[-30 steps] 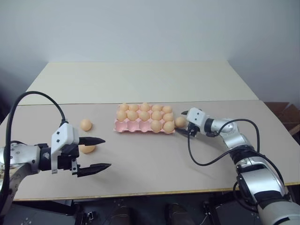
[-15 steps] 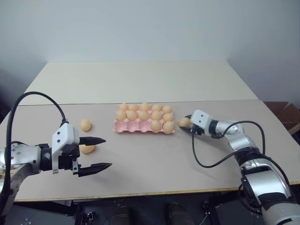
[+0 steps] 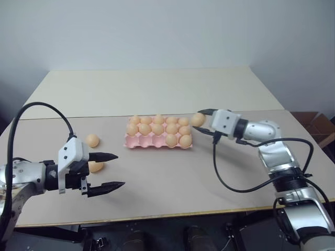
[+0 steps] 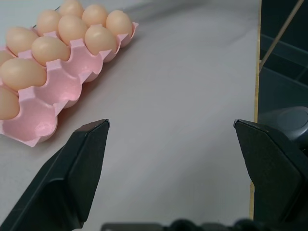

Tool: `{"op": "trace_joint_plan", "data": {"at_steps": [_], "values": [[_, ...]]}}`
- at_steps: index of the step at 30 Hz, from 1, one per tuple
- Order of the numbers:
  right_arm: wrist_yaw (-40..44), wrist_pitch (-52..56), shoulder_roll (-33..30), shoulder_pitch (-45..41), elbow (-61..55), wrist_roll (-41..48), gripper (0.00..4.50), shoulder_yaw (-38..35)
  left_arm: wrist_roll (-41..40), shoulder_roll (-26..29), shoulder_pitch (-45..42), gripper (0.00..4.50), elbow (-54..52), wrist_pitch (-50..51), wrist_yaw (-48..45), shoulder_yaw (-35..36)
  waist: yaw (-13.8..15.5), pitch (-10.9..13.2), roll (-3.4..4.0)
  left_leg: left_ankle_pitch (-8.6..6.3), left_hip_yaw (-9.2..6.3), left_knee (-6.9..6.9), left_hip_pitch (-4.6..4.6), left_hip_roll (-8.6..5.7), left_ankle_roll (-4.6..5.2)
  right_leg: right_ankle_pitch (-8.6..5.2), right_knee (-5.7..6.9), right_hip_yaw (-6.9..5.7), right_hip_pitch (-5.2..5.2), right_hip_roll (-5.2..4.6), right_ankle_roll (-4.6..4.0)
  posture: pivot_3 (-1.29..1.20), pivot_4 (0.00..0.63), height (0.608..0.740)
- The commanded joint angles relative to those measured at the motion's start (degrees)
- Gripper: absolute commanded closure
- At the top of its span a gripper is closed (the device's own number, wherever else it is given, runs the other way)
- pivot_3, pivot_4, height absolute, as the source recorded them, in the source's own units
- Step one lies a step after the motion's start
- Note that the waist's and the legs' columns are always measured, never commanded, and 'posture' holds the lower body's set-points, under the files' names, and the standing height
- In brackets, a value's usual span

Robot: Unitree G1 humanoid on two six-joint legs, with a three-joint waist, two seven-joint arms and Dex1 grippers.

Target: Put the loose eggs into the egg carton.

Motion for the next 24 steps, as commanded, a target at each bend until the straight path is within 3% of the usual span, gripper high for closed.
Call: {"op": "trace_joint_plan", "data": {"at_steps": [1, 15, 22, 24], "values": [[0.0, 4.2, 4.2, -2.1, -5.0, 1.7, 2.16, 2.2, 0.7, -0.1, 0.7, 0.0, -0.5, -1.4, 0.2, 1.0, 0.0, 0.0, 0.0, 0.0, 0.0, 0.0, -0.01, 0.01, 0.0, 0.01, -0.02, -0.01, 0.0, 0.0, 0.01, 0.0, 0.15, 0.74], [-4.5, -0.5, 16.8, -7.7, 11.9, -5.0, 2.16, 9.8, 0.5, -1.6, 7.8, 0.0, -4.0, -1.2, 2.7, 5.6, 0.3, 0.0, 0.0, 0.0, -0.01, 0.0, -0.09, -0.01, 0.0, -0.04, -0.03, -0.08, -0.04, -0.05, -0.15, 0.0, 0.15, 0.74], [-6.3, -2.8, 18.4, -9.1, 17.2, -5.3, 0.04, 9.1, -0.4, -1.5, 9.4, 0.0, -4.9, -0.5, 3.0, 6.7, -0.1, 0.0, 0.0, 0.0, -0.02, -0.04, -0.07, 0.01, -0.01, -0.04, -0.01, -0.07, -0.07, -0.02, -0.16, 0.0, 0.15, 0.74], [-6.9, -3.3, 18.3, -9.1, 16.6, -5.5, 0.04, 8.9, -0.3, -1.4, 9.4, 0.0, -4.8, -0.6, 3.0, 6.7, -0.1, 0.0, 0.0, 0.0, -0.02, -0.05, -0.09, 0.01, -0.01, -0.03, -0.02, -0.07, -0.08, -0.02, -0.15, 0.0, 0.15, 0.74]]}}
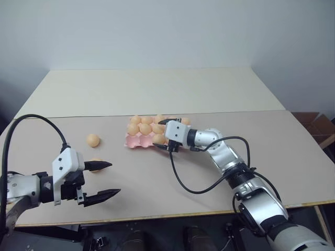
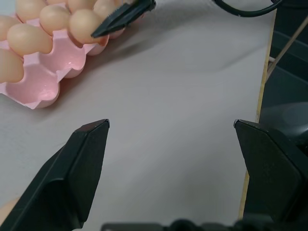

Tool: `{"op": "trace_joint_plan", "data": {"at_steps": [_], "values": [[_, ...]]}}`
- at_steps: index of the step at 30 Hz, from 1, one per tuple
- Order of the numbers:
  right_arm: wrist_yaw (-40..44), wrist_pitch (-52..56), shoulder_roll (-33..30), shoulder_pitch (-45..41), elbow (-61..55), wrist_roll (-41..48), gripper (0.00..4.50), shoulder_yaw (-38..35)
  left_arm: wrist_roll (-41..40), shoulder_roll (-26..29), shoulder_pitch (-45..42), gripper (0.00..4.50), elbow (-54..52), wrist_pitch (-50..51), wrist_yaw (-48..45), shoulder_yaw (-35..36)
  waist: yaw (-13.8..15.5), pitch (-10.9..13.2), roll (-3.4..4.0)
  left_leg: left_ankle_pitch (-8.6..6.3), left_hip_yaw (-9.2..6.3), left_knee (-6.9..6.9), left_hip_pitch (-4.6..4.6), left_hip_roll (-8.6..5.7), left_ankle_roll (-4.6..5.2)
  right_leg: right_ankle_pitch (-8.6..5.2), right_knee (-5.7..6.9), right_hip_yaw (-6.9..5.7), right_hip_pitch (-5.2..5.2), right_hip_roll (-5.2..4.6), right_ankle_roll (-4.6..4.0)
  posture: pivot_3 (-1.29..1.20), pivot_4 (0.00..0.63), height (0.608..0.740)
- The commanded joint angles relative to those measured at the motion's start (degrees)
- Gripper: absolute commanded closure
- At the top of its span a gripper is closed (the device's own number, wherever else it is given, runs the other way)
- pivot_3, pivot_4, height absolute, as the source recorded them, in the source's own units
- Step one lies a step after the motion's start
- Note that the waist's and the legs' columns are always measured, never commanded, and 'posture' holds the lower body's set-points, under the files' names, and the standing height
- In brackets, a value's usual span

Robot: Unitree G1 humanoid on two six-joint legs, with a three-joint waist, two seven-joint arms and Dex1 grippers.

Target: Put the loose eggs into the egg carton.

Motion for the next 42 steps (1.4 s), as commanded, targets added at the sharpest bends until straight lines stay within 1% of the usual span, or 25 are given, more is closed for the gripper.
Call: {"op": "trace_joint_plan", "data": {"at_steps": [1, 3, 5, 8, 11, 14, 16, 18, 21, 24, 28, 31, 34, 37, 39, 42], "values": [[-2.5, -3.2, -0.1, -1.4, -2.1, -0.9, 0.04, -1.1, -0.6, 0.0, -0.1, 0.0, -1.0, -0.1, 0.2, 1.7, 0.0, 0.0, 0.0, 0.0, 0.0, 0.0, 0.0, 0.0, 0.0, 0.01, -0.01, 0.0, 0.0, 0.0, 0.02, 0.0, 0.15, 0.74], [-3.0, -2.9, -0.5, -1.2, -3.4, -0.6, 0.04, -1.7, 0.2, 0.0, -0.4, 0.0, -0.8, -0.9, 0.6, 1.3, 0.0, 0.0, 0.0, 0.0, 0.01, 0.0, -0.01, -0.01, 0.0, 0.01, -0.01, 0.01, 0.0, -0.01, 0.02, 0.0, 0.15, 0.74], [-1.7, -1.5, -1.7, 0.1, -7.3, 1.1, 0.04, -2.9, 0.5, -0.1, -0.7, 0.0, -0.7, -1.1, 0.9, 1.1, 0.1, 0.0, 0.0, 0.0, 0.01, 0.0, -0.01, -0.01, 0.0, 0.0, -0.01, 0.0, 0.0, -0.01, 0.01, 0.0, 0.15, 0.74], [4.5, 4.9, -6.5, 4.9, -20.2, 7.8, 0.04, -5.9, 0.0, -0.1, 0.0, 0.0, -1.5, -0.5, 1.1, 2.4, 0.7, 0.0, 0.0, 0.0, -0.02, -0.04, -0.07, -0.01, 0.0, 0.0, -0.04, -0.04, -0.02, -0.03, 0.03, 0.0, 0.15, 0.74], [18.8, 12.8, -19.4, 12.8, -36.0, 19.9, 0.04, -10.0, -0.4, -0.4, 4.4, 0.0, -3.0, -0.4, -0.8, 7.1, 1.6, 0.0, 0.0, -0.01, 0.01, -0.12, -0.13, -0.04, -0.01, 0.09, -0.18, -0.06, -0.04, -0.1, 0.16, 0.0, 0.15, 0.74], [28.7, 15.3, -30.9, 20.1, -44.4, 27.7, 0.04, -13.8, 0.0, -0.5, 8.8, 0.0, -2.3, -0.8, -3.1, 12.2, 1.9, 0.0, -0.01, -0.08, 0.07, -0.25, -0.11, -0.11, 0.0, -0.02, -0.35, -0.07, -0.01, -0.2, 0.06, 0.0, 0.15, 0.74], [31.5, 16.9, -35.6, 23.4, -47.2, 30.4, 0.04, -15.6, 0.4, -0.8, 10.7, 0.0, -1.6, -1.2, -3.9, 14.6, 1.7, 0.0, -0.03, -0.08, 0.07, -0.34, 0.0, -0.08, 0.0, -0.27, -0.38, -0.09, 0.05, -0.15, -0.03, 0.0, 0.15, 0.74], [32.0, 18.6, -39.0, 27.2, -49.2, 31.7, 0.04, -17.9, -0.4, -2.2, 12.6, 0.0, -1.3, -0.2, -3.4, 17.9, 1.4, 0.0, -0.05, -0.09, 0.08, -0.36, 0.14, -0.04, -0.01, -0.33, -0.31, -0.05, 0.05, -0.09, -0.08, 0.0, 0.15, 0.74], [31.7, 21.2, -41.6, 30.8, -51.4, 33.5, 0.04, -20.2, -1.7, -3.9, 14.3, 0.0, -1.6, 3.2, -0.7, 22.1, 1.4, 0.0, -0.07, -0.09, 0.06, -0.36, 0.3, 0.01, -0.03, -0.34, -0.18, -0.04, 0.07, -0.06, -0.12, 0.0, 0.15, 0.74], [30.8, 22.4, -42.7, 33.2, -52.8, 34.4, 0.04, -22.1, 0.1, -5.3, 16.4, 0.0, -2.5, 5.1, 2.7, 25.5, 1.7, 0.0, -0.09, -0.24, 0.04, -0.34, 0.3, -0.01, -0.34, -0.34, -0.13, -0.05, 0.07, -0.1, -0.13, 0.0, 0.15, 0.74], [29.7, 22.9, -43.3, 35.0, -53.1, 33.4, 0.04, -23.2, 1.4, -7.7, 17.5, 0.0, -4.0, 7.0, 8.1, 27.2, 1.7, -0.1, -0.19, -0.24, 0.05, -0.29, 0.26, -0.06, -0.35, -0.34, -0.16, -0.03, 0.08, -0.16, -0.12, 0.0, 0.15, 0.74], [29.3, 23.2, -43.3, 35.2, -53.5, 33.4, 0.04, -23.0, 2.2, -8.3, 17.1, 0.0, -4.1, 8.0, 11.2, 26.7, 1.8, -0.1, -0.25, -0.21, 0.04, -0.29, 0.17, -0.07, -0.28, -0.34, -0.21, -0.04, 0.06, -0.16, -0.13, 0.0, 0.15, 0.74], [28.9, 23.0, -43.2, 35.3, -54.0, 33.1, 0.04, -22.6, 1.3, -8.2, 17.8, 0.0, -5.1, 8.4, 10.7, 26.4, 1.8, -0.1, -0.25, -0.14, 0.04, -0.3, 0.11, -0.07, -0.17, -0.35, -0.23, -0.04, 0.02, -0.14, -0.13, 0.0, 0.15, 0.74], [28.4, 22.8, -43.2, 35.6, -54.2, 32.6, 0.04, -22.5, 1.0, -7.9, 16.5, 0.0, -4.6, 9.0, 11.9, 25.3, 1.8, -0.1, -0.26, -0.1, 0.04, -0.3, 0.11, -0.07, -0.1, -0.35, -0.25, -0.04, 0.03, -0.15, -0.13, 0.0, 0.15, 0.74], [28.0, 22.8, -43.1, 35.7, -54.3, 32.5, 0.04, -22.4, 1.7, -8.0, 14.4, 0.0, -3.2, 7.9, 13.0, 23.2, 1.8, -0.1, -0.26, -0.12, 0.03, -0.3, 0.12, -0.06, -0.13, -0.35, -0.24, -0.04, 0.04, -0.14, -0.13, 0.0, 0.15, 0.74], [26.9, 22.9, -42.1, 35.8, -54.7, 32.3, 0.04, -21.7, 3.5, -9.6, 8.2, 0.0, -0.2, 5.3, 16.1, 16.3, 2.2, -0.1, -0.26, -0.21, 0.02, -0.29, 0.17, -0.07, -0.29, -0.34, -0.2, -0.06, 0.07, -0.15, -0.13, 0.0, 0.15, 0.74]]}}
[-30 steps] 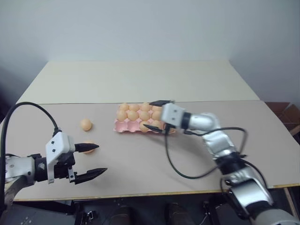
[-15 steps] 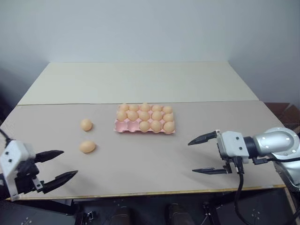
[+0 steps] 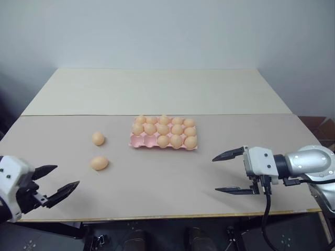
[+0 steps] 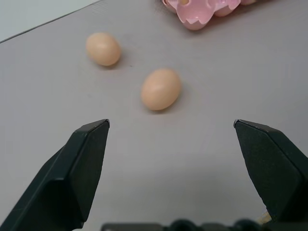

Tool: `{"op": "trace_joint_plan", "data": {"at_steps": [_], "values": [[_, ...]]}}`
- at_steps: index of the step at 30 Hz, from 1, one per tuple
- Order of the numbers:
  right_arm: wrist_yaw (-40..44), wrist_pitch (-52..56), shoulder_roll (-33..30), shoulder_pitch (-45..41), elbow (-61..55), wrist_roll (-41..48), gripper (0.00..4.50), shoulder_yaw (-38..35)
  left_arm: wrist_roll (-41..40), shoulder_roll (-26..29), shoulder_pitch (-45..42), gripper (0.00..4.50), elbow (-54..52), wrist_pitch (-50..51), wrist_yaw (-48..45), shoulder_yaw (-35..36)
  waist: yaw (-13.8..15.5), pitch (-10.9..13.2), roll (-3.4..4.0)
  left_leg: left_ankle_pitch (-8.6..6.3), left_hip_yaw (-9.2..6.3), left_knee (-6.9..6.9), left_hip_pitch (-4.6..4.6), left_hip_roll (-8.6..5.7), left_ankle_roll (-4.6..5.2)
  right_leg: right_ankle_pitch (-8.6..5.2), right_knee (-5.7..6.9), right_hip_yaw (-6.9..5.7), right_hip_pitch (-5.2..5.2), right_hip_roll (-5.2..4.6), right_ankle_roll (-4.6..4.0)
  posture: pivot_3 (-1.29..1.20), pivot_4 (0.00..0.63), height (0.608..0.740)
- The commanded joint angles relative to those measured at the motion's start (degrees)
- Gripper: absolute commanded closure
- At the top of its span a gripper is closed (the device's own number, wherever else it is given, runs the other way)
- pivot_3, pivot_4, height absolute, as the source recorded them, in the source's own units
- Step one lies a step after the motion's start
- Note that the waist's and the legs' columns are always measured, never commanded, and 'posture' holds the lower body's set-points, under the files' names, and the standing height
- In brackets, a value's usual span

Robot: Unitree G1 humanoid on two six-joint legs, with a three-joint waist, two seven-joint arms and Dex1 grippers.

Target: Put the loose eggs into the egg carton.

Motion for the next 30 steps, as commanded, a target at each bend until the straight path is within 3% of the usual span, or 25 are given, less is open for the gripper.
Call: {"op": "trace_joint_plan", "data": {"at_steps": [1, 6, 12, 21, 27, 30], "values": [[-1.4, 0.0, 0.7, -0.3, -2.4, 0.1, 0.04, -0.4, 2.3, -1.9, -6.8, 0.0, 2.9, -2.9, 4.7, -7.4, 0.2, 0.0, -0.01, 0.0, 0.0, 0.0, 0.02, -0.01, 0.0, 0.0, 0.01, 0.0, 0.02, 0.01, 0.0, 0.0, 0.15, 0.74], [-3.4, 0.7, 1.7, -0.9, -3.5, -0.3, 0.04, 0.4, 7.9, -5.0, -15.1, 0.0, 9.4, -7.4, 8.8, -17.3, 0.4, -0.1, -0.11, 0.13, 0.01, 0.01, 0.0, 0.0, 0.21, 0.02, 0.01, 0.03, 0.03, 0.04, 0.0, 0.0, 0.15, 0.74], [-4.4, 1.7, 0.6, 1.5, -5.6, 0.1, 0.04, -1.7, 12.5, -5.5, -22.0, 0.0, 19.9, -14.0, 7.3, -25.4, 0.8, -0.1, -0.14, 0.13, 0.02, 0.0, -0.08, -0.01, 0.22, 0.03, -0.03, 0.02, -0.01, 0.05, 0.0, 0.0, 0.15, 0.74], [-9.1, 2.8, 0.8, 3.6, -6.7, -1.6, 0.04, -4.3, 12.7, -6.9, -25.3, 0.0, 26.8, -18.0, 2.4, -30.9, 1.0, -0.1, -0.24, 0.13, 0.04, 0.02, -0.04, 0.01, 0.23, 0.04, -0.01, 0.01, 0.02, 0.04, 0.01, 0.0, 0.15, 0.74], [-11.4, 2.8, 1.2, 3.8, -7.4, -2.1, 0.04, -4.0, 16.3, -8.8, -28.3, 0.0, 32.6, -21.4, 4.6, -33.7, 1.1, -0.2, -0.3, 0.13, 0.03, 0.06, -0.07, -0.01, 0.23, 0.07, 0.0, 0.01, 0.04, 0.03, 0.05, 0.0, 0.15, 0.74], [-12.1, 3.1, 1.3, 3.1, -7.1, -2.0, 0.0, -3.7, 17.5, -9.3, -29.3, 0.58, 34.3, -23.0, 5.2, -34.6, 1.1, -0.2, -0.32, 0.14, 0.04, 0.06, -0.06, -0.02, 0.23, 0.08, 0.0, 0.02, 0.06, 0.01, 0.08, 0.0, 0.15, 0.74]]}}
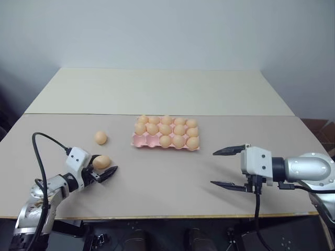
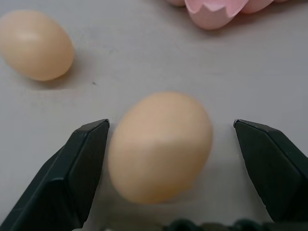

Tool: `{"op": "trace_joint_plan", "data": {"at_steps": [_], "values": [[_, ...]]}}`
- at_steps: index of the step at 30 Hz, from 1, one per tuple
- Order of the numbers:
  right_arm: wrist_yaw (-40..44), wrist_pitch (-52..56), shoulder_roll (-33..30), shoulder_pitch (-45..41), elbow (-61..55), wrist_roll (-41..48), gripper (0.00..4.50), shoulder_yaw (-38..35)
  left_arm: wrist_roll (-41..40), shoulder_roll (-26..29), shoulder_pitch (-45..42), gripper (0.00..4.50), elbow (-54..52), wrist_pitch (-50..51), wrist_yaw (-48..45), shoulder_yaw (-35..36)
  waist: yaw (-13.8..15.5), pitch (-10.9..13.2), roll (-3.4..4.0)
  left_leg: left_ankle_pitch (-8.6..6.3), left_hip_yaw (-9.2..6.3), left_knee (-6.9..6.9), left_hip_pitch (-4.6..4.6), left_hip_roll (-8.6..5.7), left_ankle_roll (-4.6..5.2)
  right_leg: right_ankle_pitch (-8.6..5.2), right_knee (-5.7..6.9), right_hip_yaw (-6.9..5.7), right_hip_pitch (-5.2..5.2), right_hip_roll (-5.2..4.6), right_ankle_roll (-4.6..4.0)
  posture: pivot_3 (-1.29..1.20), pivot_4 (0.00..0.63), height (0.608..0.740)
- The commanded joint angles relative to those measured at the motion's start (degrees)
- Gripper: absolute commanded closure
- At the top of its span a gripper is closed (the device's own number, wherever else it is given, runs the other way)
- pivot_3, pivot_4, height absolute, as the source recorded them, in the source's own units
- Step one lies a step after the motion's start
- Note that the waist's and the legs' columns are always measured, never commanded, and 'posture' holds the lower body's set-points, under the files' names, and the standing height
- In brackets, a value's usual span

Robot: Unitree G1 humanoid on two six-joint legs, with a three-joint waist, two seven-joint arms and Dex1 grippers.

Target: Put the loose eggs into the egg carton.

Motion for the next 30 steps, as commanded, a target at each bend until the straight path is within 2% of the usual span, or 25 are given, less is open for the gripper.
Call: {"op": "trace_joint_plan", "data": {"at_steps": [1, 5, 6, 12, 17, 23, 30], "values": [[-0.9, 0.3, 0.1, -1.4, -1.0, 0.1, 0.0, -1.5, 1.0, -0.4, -1.5, 0.86, 0.9, -2.4, 0.4, -0.3, 0.0, 0.0, 0.0, 0.0, 0.0, 0.0, 0.0, 0.0, 0.0, 0.02, 0.0, 0.0, 0.0, 0.01, 0.03, 0.0, 0.15, 0.74], [-0.9, 0.0, 0.2, -2.2, -0.1, -0.6, 0.0, -0.8, 1.1, -0.9, -2.5, 2.22, 1.9, -3.2, 0.1, -0.6, -0.1, 0.0, 0.0, 0.0, 0.0, 0.0, 0.0, 0.01, 0.0, 0.05, 0.0, 0.0, 0.0, 0.01, 0.08, 0.0, 0.15, 0.74], [-0.9, 0.0, 0.3, -2.3, 0.1, -0.8, 0.0, -0.5, 1.2, -0.9, -2.6, 2.44, 2.1, -3.5, 0.0, -0.6, 0.0, 0.0, 0.0, 0.0, 0.0, 0.0, 0.0, 0.01, 0.0, 0.07, 0.0, 0.0, 0.0, 0.02, 0.11, 0.0, 0.15, 0.74], [-1.4, -0.2, 1.1, -2.6, 0.2, -1.6, 0.0, 0.3, 0.8, -0.7, -2.4, 2.49, -0.4, -2.5, 0.3, -0.3, 0.0, 0.0, -0.01, 0.0, -0.01, 0.0, -0.01, 0.01, 0.0, 0.14, 0.0, -0.01, 0.0, 0.01, 0.23, 0.0, 0.15, 0.74], [-2.4, -0.2, 2.1, -2.3, -0.3, -2.5, 0.0, 0.3, -1.5, -2.6, -6.5, 2.49, -3.3, -1.1, -0.6, -2.1, 0.3, 0.0, -0.01, 0.0, -0.03, 0.01, -0.02, 0.01, 0.0, 0.16, 0.0, -0.03, 0.01, 0.01, 0.25, 0.0, 0.15, 0.74], [-4.8, 0.6, 3.9, -1.1, -2.4, -3.9, 0.0, 1.0, 0.7, -7.8, -17.2, 2.49, 2.5, -3.0, -0.9, -7.8, 0.3, 0.0, -0.04, 0.0, -0.06, 0.35, -0.1, -0.03, 0.01, 0.24, 0.04, -0.05, 0.12, 0.01, 0.37, 0.0, 0.15, 0.74], [-8.6, 2.1, 4.8, 3.5, -6.4, -5.8, 0.0, 0.2, 3.2, -11.3, -25.2, 2.49, 10.6, -6.7, -1.9, -12.1, 0.0, 0.0, -0.06, 0.0, -0.09, 0.42, -0.13, -0.05, 0.02, 0.29, 0.07, -0.03, 0.11, 0.04, 0.44, 0.0, 0.15, 0.74]]}}
